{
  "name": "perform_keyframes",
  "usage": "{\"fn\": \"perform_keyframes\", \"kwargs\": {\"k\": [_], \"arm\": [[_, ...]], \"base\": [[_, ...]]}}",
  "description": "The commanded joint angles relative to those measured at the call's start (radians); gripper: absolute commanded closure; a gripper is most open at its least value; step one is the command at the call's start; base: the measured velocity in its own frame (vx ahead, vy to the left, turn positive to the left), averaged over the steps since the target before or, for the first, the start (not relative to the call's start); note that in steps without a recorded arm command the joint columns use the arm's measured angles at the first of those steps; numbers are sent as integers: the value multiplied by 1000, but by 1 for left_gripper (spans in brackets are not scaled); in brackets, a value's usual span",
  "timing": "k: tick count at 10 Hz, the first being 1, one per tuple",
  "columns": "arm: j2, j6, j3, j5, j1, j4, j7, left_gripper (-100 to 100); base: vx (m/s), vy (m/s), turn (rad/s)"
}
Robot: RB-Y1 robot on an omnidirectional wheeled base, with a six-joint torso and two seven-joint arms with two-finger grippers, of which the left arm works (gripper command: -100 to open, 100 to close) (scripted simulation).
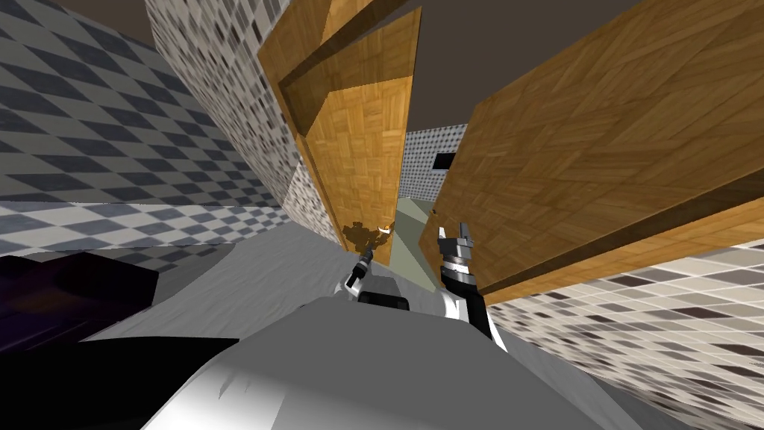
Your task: Push the door open
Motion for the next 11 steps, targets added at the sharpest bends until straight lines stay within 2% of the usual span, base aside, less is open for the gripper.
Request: {"fn": "perform_keyframes", "kwargs": {"k": [1,3,4,7,11], "arm": [[-8,-5,-3,-3,-15,33,1,-100],[-8,-8,-3,-3,-19,42,2,-100],[-1,-10,0,-1,-23,49,0,-100],[6,-9,7,2,-26,55,-5,-100],[1,-7,16,6,-31,63,-11,-100]], "base": [[128,3,-1],[56,5,-2],[122,-19,-30],[181,-64,-27],[177,-63,-27]]}}
